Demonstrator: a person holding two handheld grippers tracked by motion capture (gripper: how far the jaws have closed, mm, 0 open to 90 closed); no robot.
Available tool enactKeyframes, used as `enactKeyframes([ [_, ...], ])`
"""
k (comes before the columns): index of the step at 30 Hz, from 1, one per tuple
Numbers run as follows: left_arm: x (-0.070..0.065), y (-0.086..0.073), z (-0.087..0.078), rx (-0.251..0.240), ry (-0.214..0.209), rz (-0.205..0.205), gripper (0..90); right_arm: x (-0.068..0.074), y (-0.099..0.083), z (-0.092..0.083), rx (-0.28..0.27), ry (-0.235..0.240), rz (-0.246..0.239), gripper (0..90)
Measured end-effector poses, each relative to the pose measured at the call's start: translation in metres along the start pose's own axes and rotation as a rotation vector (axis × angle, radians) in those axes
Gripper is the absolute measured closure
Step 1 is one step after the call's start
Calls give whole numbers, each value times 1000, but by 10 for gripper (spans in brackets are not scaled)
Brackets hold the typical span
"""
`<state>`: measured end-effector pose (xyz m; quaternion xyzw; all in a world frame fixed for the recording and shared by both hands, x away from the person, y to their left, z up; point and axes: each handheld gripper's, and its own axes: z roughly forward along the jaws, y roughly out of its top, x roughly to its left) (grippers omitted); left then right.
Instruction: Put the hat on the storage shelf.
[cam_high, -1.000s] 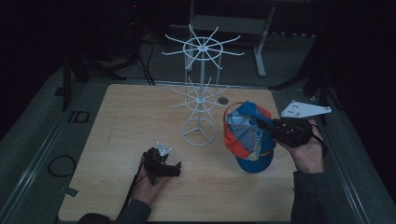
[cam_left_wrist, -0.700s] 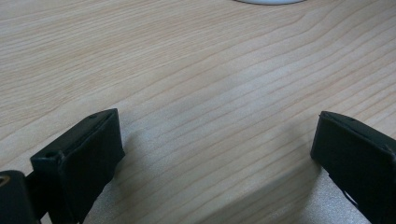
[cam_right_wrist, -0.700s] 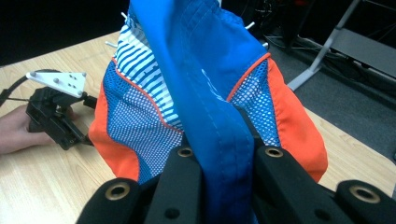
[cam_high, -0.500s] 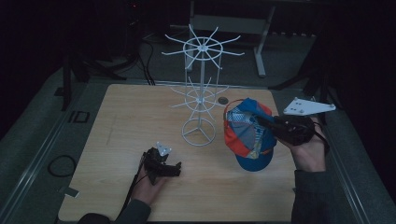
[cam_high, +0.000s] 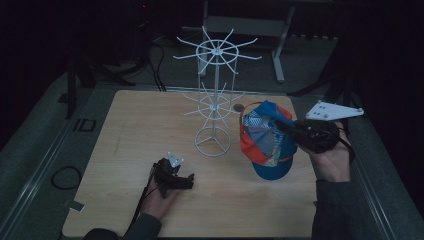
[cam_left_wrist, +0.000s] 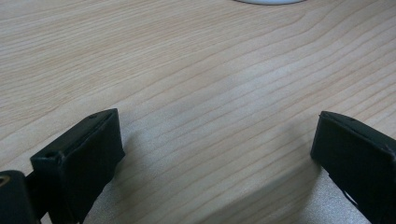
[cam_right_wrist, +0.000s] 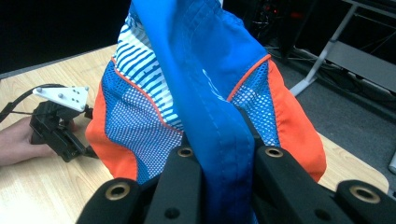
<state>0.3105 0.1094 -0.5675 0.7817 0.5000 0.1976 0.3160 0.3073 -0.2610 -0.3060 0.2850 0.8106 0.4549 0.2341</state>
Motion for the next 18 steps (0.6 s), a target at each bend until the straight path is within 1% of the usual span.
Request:
enactKeyframes([
  [18, 0, 0, 0, 0, 0, 0, 26, 2, 12, -2, -28, 2, -11, 846],
])
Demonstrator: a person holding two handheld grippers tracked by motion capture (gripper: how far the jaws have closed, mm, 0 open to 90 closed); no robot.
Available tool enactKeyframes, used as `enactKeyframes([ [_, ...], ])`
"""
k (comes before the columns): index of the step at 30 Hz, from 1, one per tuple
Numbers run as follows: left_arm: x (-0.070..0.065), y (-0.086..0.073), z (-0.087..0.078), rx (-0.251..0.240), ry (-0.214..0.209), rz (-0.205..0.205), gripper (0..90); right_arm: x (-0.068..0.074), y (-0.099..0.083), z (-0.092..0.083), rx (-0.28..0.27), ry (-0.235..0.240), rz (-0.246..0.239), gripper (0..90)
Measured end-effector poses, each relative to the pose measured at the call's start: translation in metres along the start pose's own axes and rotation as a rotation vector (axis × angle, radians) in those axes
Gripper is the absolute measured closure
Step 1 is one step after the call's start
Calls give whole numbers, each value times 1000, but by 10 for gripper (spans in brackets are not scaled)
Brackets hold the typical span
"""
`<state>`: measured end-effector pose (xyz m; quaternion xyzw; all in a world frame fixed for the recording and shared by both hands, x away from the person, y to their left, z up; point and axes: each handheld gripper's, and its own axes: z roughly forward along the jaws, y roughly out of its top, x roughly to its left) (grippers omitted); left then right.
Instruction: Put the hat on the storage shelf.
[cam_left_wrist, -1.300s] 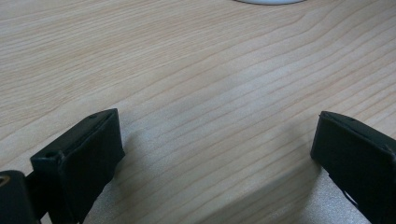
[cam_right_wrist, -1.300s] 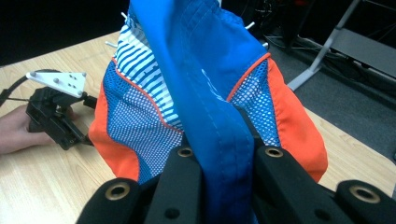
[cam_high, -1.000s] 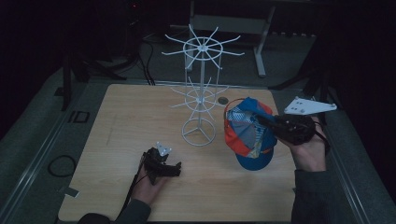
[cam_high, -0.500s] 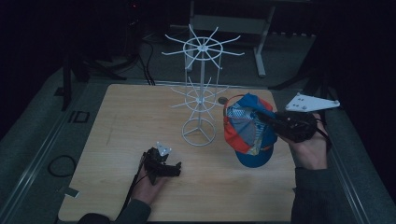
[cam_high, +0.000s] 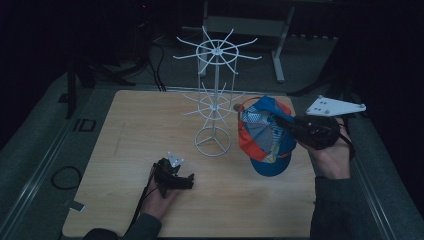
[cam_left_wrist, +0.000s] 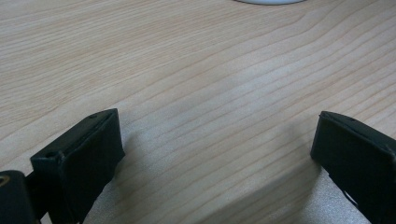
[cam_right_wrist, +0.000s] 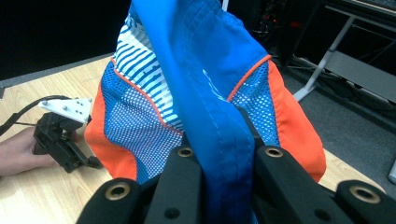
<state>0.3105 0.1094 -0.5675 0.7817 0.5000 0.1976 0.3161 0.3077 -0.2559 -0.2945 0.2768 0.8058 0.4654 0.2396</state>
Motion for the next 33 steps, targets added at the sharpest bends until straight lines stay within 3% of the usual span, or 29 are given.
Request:
enactKeyframes([
  [33, 0, 0, 0, 1, 0, 1, 26, -11, 12, -12, -75, -11, 42, 846],
])
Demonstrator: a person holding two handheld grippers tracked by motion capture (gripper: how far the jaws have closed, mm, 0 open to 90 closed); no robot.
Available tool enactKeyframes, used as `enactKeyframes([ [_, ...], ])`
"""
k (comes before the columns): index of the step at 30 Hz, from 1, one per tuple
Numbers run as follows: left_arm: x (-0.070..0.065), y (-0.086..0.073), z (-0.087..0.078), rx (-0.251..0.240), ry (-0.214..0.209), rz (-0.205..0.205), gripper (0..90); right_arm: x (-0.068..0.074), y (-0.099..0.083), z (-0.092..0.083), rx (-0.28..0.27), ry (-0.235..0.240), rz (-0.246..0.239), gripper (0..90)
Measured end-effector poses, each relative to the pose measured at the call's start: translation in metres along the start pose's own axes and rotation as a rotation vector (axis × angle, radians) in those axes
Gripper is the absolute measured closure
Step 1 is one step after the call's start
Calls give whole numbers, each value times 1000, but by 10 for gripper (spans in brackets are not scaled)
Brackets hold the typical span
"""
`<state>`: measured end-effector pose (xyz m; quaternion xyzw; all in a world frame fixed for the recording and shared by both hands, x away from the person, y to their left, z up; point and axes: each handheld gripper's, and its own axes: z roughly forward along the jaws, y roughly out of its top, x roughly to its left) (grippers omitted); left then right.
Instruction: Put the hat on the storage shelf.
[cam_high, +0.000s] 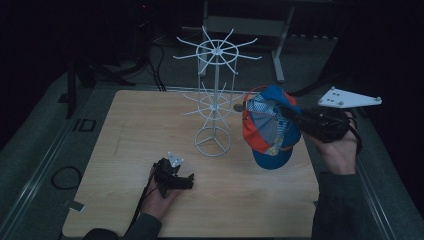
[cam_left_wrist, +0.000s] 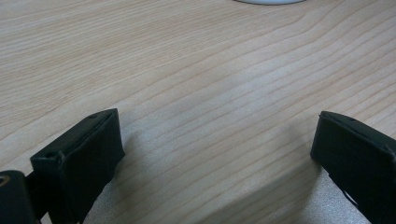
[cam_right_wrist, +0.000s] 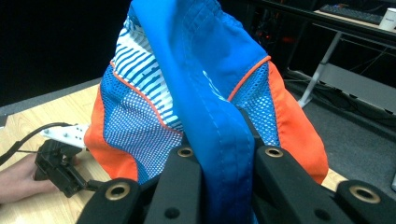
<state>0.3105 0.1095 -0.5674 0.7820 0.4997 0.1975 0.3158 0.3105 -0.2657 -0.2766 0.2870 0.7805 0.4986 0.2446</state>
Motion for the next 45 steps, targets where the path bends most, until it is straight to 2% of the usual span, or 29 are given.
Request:
enactKeyframes([
  [26, 0, 0, 0, -1, 1, 0, 26, -15, 6, -3, -49, -15, 34, 846],
  [35, 0, 0, 0, 0, 1, 2, 26, -18, 8, 1, -68, 3, 54, 845],
  [45, 0, 0, 0, 0, 1, 2, 26, -22, 16, 1, -90, -1, 67, 845],
])
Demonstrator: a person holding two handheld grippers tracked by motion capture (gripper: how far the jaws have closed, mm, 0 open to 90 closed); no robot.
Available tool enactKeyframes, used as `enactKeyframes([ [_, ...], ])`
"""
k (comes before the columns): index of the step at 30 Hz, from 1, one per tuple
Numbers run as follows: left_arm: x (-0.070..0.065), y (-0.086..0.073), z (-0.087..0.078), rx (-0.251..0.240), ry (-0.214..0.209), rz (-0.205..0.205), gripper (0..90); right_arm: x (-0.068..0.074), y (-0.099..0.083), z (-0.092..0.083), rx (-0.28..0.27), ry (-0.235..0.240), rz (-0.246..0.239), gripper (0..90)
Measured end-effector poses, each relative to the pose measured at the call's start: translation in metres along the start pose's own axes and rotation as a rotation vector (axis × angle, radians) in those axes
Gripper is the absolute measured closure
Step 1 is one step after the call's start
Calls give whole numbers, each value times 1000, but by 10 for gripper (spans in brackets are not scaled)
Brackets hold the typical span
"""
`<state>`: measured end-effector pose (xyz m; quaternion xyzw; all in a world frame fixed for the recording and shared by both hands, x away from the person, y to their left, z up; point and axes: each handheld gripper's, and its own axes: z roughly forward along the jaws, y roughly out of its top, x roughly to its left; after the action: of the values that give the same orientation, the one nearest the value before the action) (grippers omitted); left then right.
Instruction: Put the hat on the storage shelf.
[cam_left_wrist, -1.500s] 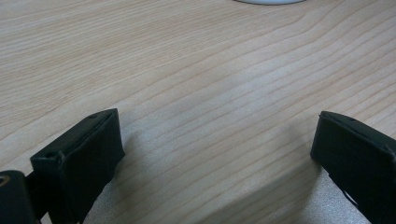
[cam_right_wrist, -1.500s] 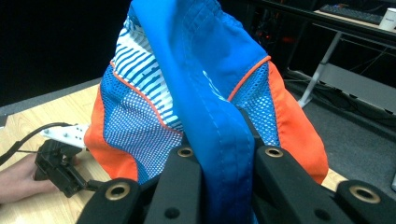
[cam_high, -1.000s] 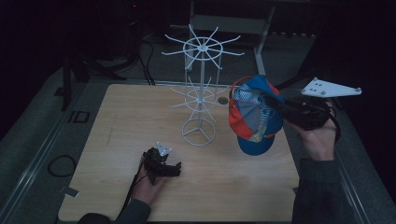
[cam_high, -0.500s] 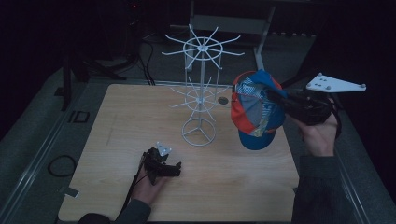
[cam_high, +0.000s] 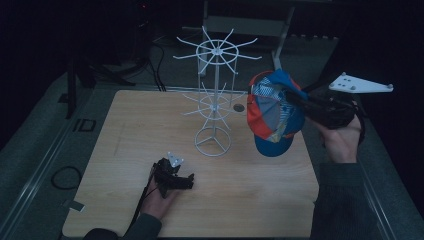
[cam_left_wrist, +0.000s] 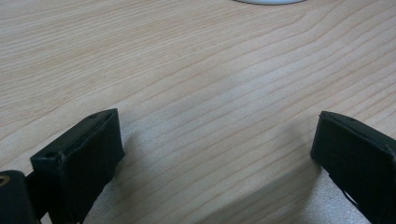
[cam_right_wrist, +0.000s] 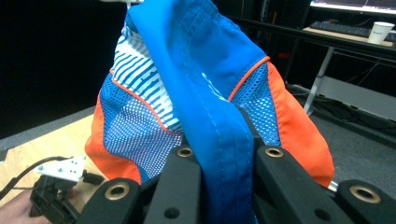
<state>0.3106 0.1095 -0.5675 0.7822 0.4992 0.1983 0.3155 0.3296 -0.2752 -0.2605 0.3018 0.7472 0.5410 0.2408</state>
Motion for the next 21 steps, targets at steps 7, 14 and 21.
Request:
enactKeyframes([
  [7, 0, 0, 0, 0, 0, 0, 26, -4, 6, -1, -20, 3, 18, 845],
  [14, 0, 0, 0, 0, 0, 0, 26, -7, 11, 0, -47, 8, 35, 845],
  [21, 0, 0, 0, 1, 0, 0, 26, -6, 18, -1, -61, 0, 32, 845],
])
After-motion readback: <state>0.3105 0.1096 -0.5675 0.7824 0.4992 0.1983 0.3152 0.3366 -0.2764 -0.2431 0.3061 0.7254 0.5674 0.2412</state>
